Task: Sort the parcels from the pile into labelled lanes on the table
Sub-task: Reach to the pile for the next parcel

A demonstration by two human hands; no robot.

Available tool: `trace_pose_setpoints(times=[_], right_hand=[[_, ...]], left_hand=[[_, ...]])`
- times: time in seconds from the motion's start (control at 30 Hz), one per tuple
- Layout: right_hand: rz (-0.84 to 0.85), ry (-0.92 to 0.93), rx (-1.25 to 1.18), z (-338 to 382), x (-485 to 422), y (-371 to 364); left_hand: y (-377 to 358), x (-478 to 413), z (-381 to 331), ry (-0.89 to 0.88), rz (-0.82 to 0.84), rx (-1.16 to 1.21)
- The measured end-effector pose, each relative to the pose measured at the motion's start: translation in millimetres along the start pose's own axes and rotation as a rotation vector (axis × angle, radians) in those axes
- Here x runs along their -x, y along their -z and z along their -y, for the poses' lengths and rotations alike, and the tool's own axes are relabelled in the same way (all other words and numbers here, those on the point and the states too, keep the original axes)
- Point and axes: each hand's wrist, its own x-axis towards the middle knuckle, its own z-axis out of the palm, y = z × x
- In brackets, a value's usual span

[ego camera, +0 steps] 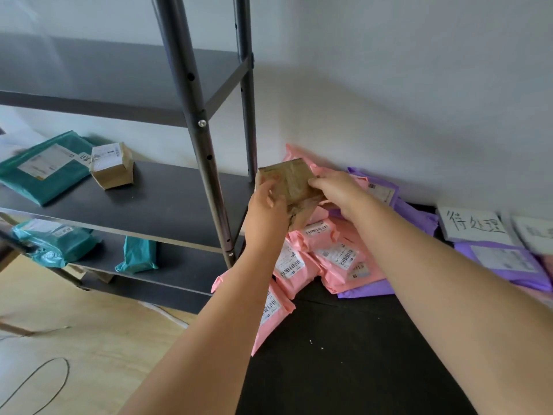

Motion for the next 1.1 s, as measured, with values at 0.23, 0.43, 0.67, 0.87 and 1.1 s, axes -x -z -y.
trace_pose_setpoints(times=[0.23, 0.43, 0.67, 0.87, 1.1], right_hand=[[-0.168, 0.131, -0.004, -25.3, 106.6, 69.5], [-0.26, 0.218, -0.041, -63.2, 198.3, 125.2], [-0.313, 0.246, -0.216, -105.7, 269.4, 161.3], [-0.266, 0.184, -0.402, -120.2, 298.9, 184.9], [-0.33, 0.068, -0.607, -107.9, 318.2, 202.8]], left_hand=[[-16.2, 80.3, -42.8, 0.042, -0.02, 0.254], [-50.1, 158.3, -70.2, 0.057, 0.031, 0.314], [-83.4, 227.4, -81.6, 0.056, -0.033, 0.334], [-98.9, 267.3, -85.1, 0.03, -0.051, 0.384], [-104.2, 288.7, -101.4, -0.044, 0.054, 0.368]])
